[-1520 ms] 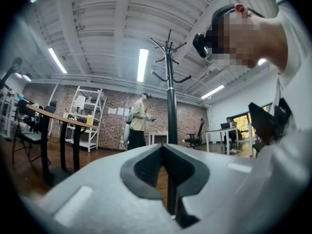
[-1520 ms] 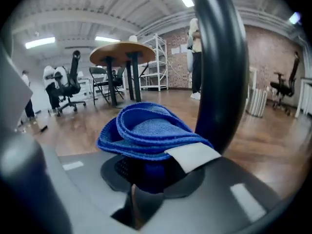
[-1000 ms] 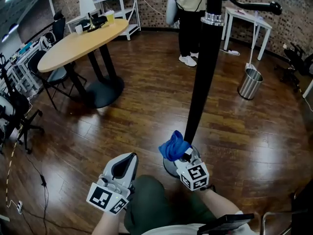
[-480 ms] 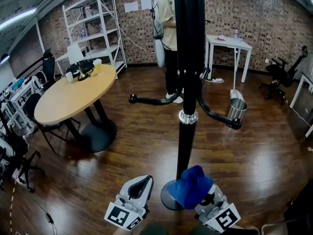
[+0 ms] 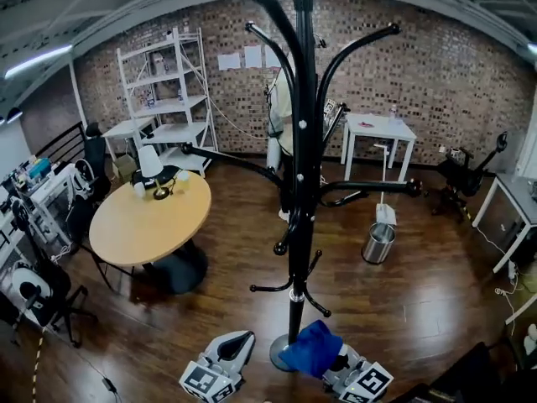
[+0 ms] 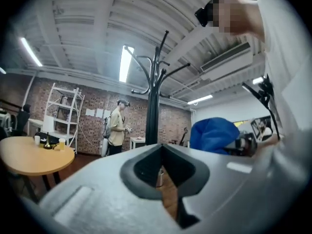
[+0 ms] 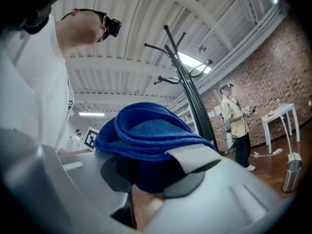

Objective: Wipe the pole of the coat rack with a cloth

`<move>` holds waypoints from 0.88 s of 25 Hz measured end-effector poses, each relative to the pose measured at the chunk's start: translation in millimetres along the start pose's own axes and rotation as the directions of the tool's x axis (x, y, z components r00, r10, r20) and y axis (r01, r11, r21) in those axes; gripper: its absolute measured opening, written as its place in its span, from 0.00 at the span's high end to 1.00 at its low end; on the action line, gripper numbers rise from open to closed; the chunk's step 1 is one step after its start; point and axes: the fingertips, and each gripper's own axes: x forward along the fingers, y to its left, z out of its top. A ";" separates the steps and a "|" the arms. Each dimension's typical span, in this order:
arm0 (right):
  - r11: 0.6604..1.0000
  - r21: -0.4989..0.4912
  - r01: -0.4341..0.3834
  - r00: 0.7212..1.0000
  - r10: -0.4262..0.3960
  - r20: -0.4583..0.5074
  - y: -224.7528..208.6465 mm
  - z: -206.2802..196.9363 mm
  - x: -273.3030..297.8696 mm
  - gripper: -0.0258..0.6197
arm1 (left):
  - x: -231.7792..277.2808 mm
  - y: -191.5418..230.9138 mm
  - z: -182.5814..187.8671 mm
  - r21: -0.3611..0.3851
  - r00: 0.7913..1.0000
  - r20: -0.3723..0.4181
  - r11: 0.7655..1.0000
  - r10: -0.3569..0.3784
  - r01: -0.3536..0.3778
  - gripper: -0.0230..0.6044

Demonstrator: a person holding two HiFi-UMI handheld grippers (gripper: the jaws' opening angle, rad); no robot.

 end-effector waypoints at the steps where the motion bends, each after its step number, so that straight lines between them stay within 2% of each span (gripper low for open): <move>1: 1.000 -0.004 0.019 1.000 -0.019 -0.007 9.3 24.0 -4.7 0.80 | -3.7 -16.0 34.3 -0.016 0.999 0.015 0.999 -0.033 0.033 0.96; 4: 0.998 -0.027 0.059 0.998 -0.059 -0.001 32.6 87.3 -27.9 0.80 | -12.3 -70.3 122.5 0.003 0.987 0.079 0.990 -0.137 0.138 0.96; 6: 0.996 -0.057 0.067 0.998 -0.067 0.003 46.6 116.6 -39.4 0.80 | -16.1 -90.1 150.0 0.029 0.983 0.101 0.988 -0.152 0.150 0.96; 9: 0.988 -0.117 0.100 0.995 -0.102 -0.008 62.4 135.4 -49.2 0.80 | -25.3 -90.1 156.5 0.039 0.993 0.090 0.996 -0.078 0.075 0.96; 12: 0.986 -0.096 0.139 0.990 -0.140 0.001 74.6 140.3 -56.9 0.80 | -40.4 -88.1 161.3 0.007 0.996 0.088 1.000 -0.014 0.014 0.96; 16: 0.976 -0.163 0.143 0.990 -0.143 0.015 106.1 152.1 -63.2 0.80 | -68.5 -97.9 170.3 0.003 0.993 0.108 0.999 -0.045 0.045 0.96; 19: 0.979 -0.155 0.134 0.991 -0.129 0.042 131.0 160.2 -72.3 0.80 | -87.0 -104.7 176.9 0.020 0.994 0.105 0.999 -0.032 0.030 0.96; 22: 0.981 -0.141 0.133 0.991 -0.129 0.037 143.2 168.8 -86.1 0.80 | -91.6 -125.7 189.0 0.013 0.993 0.109 0.998 -0.055 0.054 0.96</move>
